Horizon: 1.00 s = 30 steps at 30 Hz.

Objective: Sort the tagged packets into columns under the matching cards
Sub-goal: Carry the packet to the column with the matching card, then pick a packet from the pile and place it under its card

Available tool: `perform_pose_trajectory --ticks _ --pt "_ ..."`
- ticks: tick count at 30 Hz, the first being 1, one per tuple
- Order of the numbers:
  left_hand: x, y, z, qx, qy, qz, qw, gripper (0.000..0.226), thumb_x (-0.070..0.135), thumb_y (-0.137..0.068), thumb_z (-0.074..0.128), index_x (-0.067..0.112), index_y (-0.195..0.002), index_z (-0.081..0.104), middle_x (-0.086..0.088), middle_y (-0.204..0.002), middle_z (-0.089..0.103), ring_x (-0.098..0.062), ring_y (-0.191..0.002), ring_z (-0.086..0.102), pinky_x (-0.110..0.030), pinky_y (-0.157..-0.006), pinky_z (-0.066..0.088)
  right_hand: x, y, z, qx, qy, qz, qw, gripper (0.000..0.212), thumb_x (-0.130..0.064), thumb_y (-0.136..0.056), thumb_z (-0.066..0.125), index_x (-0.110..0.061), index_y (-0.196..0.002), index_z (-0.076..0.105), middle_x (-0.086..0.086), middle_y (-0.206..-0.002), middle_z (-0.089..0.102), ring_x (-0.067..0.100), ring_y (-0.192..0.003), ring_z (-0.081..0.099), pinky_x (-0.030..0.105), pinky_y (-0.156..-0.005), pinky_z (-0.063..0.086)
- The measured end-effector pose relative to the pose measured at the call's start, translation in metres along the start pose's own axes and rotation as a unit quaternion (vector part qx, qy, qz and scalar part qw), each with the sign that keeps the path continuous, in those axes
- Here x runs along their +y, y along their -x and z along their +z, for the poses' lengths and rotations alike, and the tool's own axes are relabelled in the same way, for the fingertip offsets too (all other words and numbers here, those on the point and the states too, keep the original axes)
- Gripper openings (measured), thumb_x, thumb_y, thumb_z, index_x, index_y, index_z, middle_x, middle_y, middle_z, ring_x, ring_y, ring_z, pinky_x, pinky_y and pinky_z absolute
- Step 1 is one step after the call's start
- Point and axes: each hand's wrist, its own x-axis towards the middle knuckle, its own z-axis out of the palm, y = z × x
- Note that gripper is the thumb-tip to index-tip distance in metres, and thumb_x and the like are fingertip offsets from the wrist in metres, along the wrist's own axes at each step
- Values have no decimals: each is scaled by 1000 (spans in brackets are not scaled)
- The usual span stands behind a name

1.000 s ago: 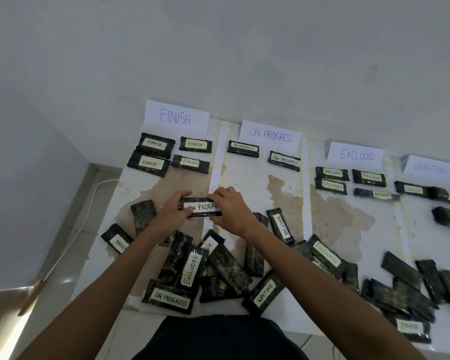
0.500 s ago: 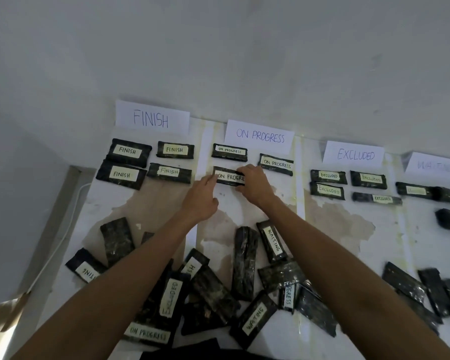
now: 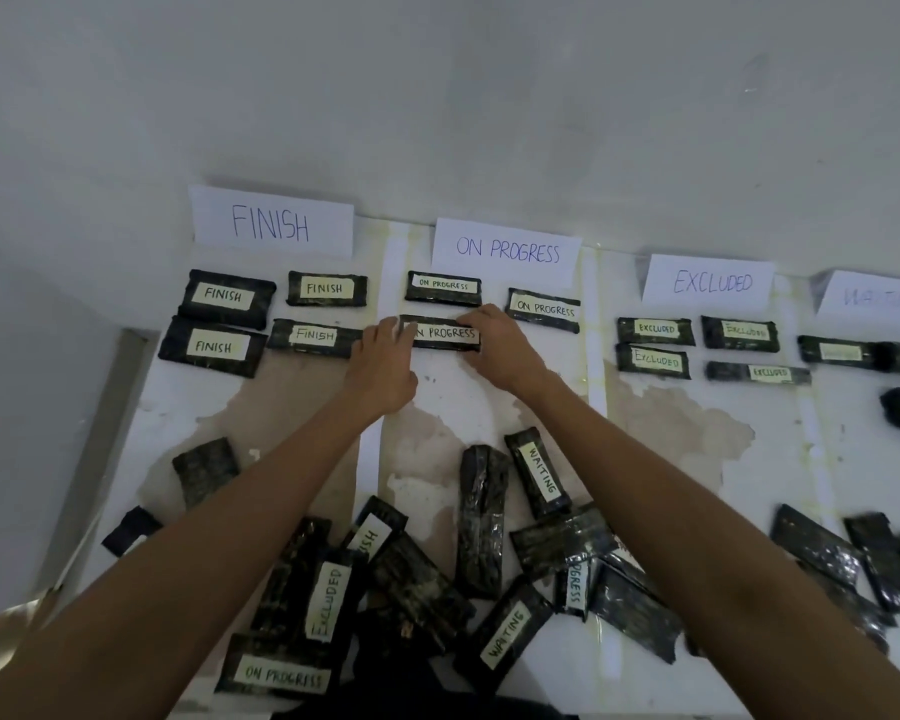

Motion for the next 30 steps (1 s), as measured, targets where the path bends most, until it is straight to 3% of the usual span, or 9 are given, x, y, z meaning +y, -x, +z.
perform_pose_trajectory --ticks 3,7,11,16,20,30 --pt "9 18 -2 -9 49 0 999 56 19 -88 53 14 -141 34 -15 -146 28 -37 -131 27 -46 -106 28 1 31 -15 -46 20 45 998 47 -5 -82 65 -9 -128 53 13 -127 53 27 -120 48 31 -102 35" --pt "24 52 7 -53 104 7 993 46 18 -89 50 18 -135 45 -12 -139 41 -33 -127 34 -43 -104 33 10 88 -17 -112 74 150 980 58 -8 -77 68 -11 -131 48 14 -127 54 28 -112 56 33 -88 48" --pt "41 85 30 -102 168 3 981 42 16 -88 51 16 -130 49 -11 -134 45 -30 -126 40 -42 -104 38 17 143 -1 -147 76 239 957 65 -29 -74 75 -7 -126 42 14 -119 52 31 -104 56 38 -82 50" --pt "65 113 54 -119 193 -15 974 46 17 -85 55 15 -130 49 -12 -127 47 -31 -120 44 -43 -103 39 21 173 17 -56 34 223 973 59 -24 -77 71 -11 -126 41 16 -120 47 34 -108 52 42 -90 47" --pt "77 121 56 -85 186 -5 979 50 19 -86 56 14 -135 43 -11 -130 43 -30 -122 41 -41 -105 38 22 179 6 -21 10 215 976 65 -34 -75 72 -11 -129 43 14 -119 52 31 -109 51 40 -91 48" --pt "148 115 25 -35 134 123 983 45 19 -91 50 19 -135 43 -5 -132 45 -23 -119 44 -38 -97 43 65 220 -69 20 -25 126 991 60 -24 -69 72 -19 -125 52 6 -114 65 24 -97 63 34 -82 53"
